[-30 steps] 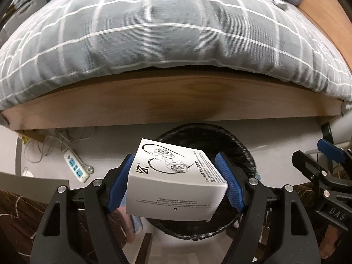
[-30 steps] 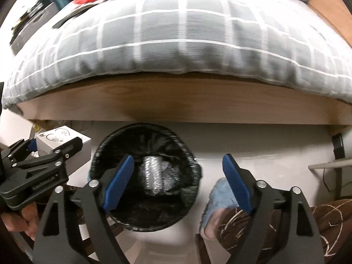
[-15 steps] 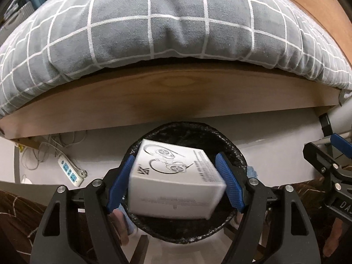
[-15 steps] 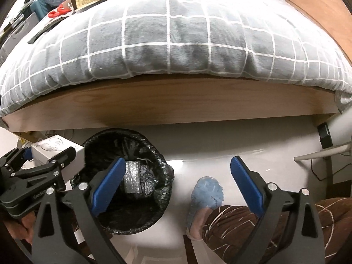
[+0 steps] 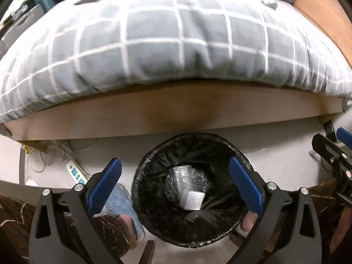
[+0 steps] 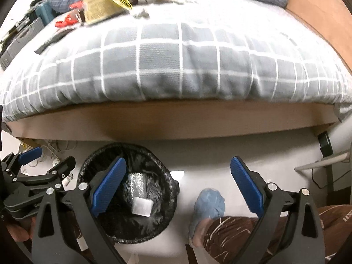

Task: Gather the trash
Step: 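Move both open grippers back toward the trash on the bed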

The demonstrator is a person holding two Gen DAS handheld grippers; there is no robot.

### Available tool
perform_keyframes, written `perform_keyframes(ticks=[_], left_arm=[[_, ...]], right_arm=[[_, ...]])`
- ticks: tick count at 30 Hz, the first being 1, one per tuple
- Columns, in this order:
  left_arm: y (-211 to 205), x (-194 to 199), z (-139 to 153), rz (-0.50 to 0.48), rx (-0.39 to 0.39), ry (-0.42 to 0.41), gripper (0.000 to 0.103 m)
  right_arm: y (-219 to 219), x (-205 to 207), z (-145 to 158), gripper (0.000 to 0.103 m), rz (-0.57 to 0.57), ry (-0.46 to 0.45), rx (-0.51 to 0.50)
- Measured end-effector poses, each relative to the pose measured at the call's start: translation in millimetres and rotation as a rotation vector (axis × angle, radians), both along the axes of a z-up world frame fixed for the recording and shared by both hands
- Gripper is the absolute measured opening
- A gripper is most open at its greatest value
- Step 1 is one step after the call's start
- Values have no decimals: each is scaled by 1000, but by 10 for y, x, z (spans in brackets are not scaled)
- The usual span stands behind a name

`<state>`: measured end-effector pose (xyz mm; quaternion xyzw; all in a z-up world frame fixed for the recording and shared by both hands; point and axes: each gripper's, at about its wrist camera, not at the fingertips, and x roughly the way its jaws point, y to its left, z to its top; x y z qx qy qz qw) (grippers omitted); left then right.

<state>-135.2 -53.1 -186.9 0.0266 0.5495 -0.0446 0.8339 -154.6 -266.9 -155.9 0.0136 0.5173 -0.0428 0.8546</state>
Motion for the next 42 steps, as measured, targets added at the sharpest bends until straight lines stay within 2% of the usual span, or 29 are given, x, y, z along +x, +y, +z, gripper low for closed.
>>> perform_keyframes(ticks=[3,8,20,22,31,42], left_arm=[[41,-7,143,12,-13,-30,96],[169,-35,385,32,7,-93,96],[479,10,848,82,-41,-185,96],[493,23,915,81,-30,-210,96],[556,123,1053,87,-29,-250,96],[692,447,1191,122,-31,-295,96]], right_arm=[[55,23,123,92,12,-41,-3],[179,38,338,92,41,-101,-14],[419,69,809,92,105,-235,-12],[453,77,886,92,116,-259,-8],[561,187,1075,92,141,-326,4],[613,546,1187,92,141,-379,-13]])
